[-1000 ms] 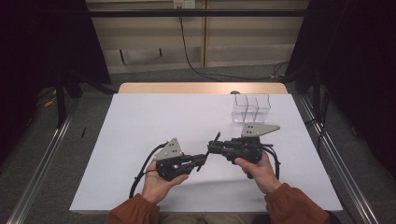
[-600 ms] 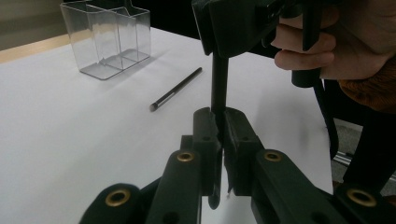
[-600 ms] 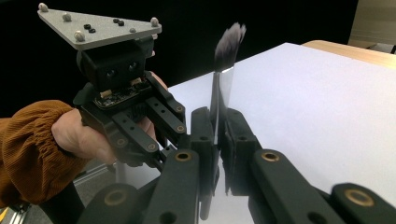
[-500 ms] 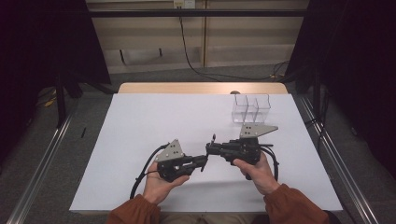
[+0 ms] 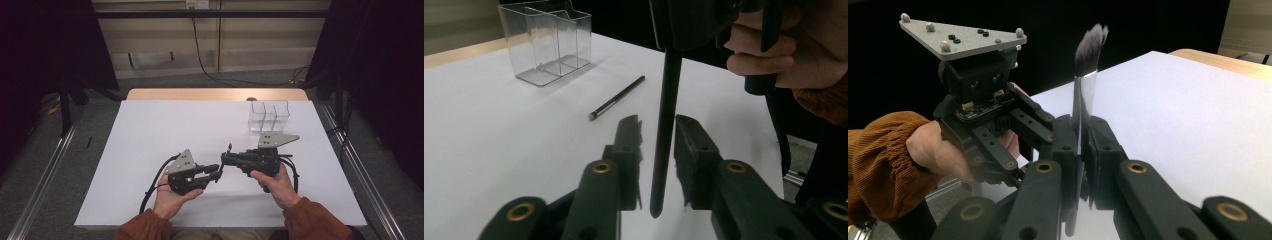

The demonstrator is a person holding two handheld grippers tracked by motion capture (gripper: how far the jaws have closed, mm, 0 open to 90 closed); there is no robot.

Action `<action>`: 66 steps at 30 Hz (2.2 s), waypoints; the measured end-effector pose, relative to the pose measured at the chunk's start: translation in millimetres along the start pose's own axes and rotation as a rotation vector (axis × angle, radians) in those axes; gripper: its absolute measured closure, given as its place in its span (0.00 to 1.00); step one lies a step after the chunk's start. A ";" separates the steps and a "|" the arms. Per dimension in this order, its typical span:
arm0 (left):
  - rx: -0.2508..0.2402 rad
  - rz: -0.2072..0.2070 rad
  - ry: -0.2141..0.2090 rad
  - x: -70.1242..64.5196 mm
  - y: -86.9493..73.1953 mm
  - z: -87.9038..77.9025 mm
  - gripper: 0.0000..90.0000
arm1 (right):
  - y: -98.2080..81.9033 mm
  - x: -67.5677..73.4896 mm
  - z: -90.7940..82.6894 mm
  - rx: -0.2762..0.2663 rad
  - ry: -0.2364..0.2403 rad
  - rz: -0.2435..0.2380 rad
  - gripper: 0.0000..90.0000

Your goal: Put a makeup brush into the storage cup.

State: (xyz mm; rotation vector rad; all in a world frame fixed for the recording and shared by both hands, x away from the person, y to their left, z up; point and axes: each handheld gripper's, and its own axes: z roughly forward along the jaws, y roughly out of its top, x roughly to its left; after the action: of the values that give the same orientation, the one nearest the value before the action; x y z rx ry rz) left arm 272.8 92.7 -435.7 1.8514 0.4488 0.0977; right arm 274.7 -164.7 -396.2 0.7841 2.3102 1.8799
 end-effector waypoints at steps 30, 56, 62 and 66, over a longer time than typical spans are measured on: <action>0.006 -0.086 0.181 13.3 2.3 -27.0 0.04 | 1.6 -3.7 -13.1 -0.011 -0.046 -0.010 0.94; -0.049 -0.091 0.354 29.4 -24.6 -87.9 0.04 | 0.9 -12.0 -33.9 0.007 -0.153 -0.018 0.94; -0.062 -0.095 0.372 33.0 -23.6 -97.8 0.04 | 1.3 -18.7 -44.4 -0.001 -0.187 -0.014 0.94; -0.045 -0.093 0.371 31.7 -29.6 -100.6 0.04 | 2.8 -21.5 -50.8 -0.003 -0.207 -0.016 0.94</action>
State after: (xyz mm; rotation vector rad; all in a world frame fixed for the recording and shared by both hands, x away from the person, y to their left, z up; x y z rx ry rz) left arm 265.5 202.1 -435.4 1.7674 0.7823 0.3887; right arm 276.3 -219.0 -386.4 0.9096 2.1810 1.7052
